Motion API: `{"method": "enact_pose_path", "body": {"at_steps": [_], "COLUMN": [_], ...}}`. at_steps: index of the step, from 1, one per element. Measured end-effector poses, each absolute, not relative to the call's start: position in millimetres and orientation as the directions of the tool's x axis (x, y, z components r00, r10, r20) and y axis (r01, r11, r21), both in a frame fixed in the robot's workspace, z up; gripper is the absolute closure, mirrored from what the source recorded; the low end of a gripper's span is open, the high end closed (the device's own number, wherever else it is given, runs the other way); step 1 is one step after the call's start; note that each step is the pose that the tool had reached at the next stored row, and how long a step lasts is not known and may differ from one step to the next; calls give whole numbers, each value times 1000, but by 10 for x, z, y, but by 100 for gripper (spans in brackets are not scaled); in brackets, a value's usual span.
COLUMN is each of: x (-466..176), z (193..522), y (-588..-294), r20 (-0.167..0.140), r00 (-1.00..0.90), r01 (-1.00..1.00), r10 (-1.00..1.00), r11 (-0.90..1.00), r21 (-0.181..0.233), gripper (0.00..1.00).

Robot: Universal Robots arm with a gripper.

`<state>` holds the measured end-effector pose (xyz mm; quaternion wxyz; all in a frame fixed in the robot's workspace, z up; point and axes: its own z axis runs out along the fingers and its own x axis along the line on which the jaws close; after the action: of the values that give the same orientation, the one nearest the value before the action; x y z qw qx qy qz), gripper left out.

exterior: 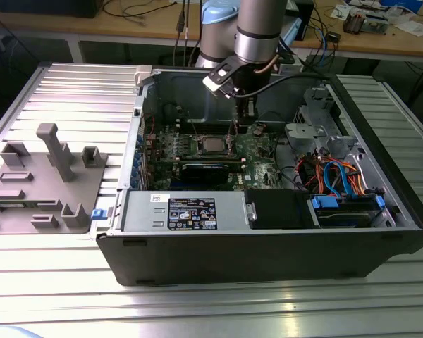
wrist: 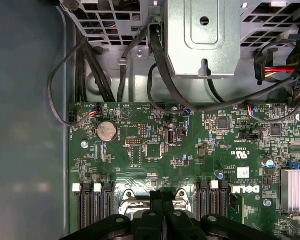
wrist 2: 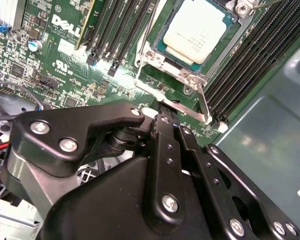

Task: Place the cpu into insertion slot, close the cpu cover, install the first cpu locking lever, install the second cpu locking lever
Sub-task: 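Close the cpu cover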

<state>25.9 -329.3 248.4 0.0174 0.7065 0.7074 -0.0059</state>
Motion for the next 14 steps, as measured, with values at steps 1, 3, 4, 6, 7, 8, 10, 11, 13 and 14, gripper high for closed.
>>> {"method": "enact_pose_path", "body": {"at_steps": [1, 3, 4, 6, 7, 8, 10, 11, 13, 14], "x": [257, 253, 252, 245, 241, 238, 236, 236, 234, 234], "z": [2483, 2483, 2483, 2482, 2482, 2482, 2482, 2482, 2482, 2482], "y": [-3293, -3293, -3293, -3293, -3293, -3293, -3293, -3293, -3293, -3293], "r20": [-33, -33, -33, -33, -33, -33, -33, -33, -33, -33], "r00": [-1, -1, -1, -1, -1, -1, -1, -1, -1, -1], "r01": [1000, 1000, 1000, 1000, 1000, 1000, 1000, 1000, 1000, 1000], "r10": [999, 999, 999, 999, 999, 999, 999, 999, 999, 999], "r11": [2, 2, 2, 1, 2, 2, 2, 2, 2, 2], "r21": [16, 16, 16, 16, 16, 16, 16, 16, 16, 16], "gripper": [89, 89, 89, 89, 89, 89, 89, 89, 89, 89]}}
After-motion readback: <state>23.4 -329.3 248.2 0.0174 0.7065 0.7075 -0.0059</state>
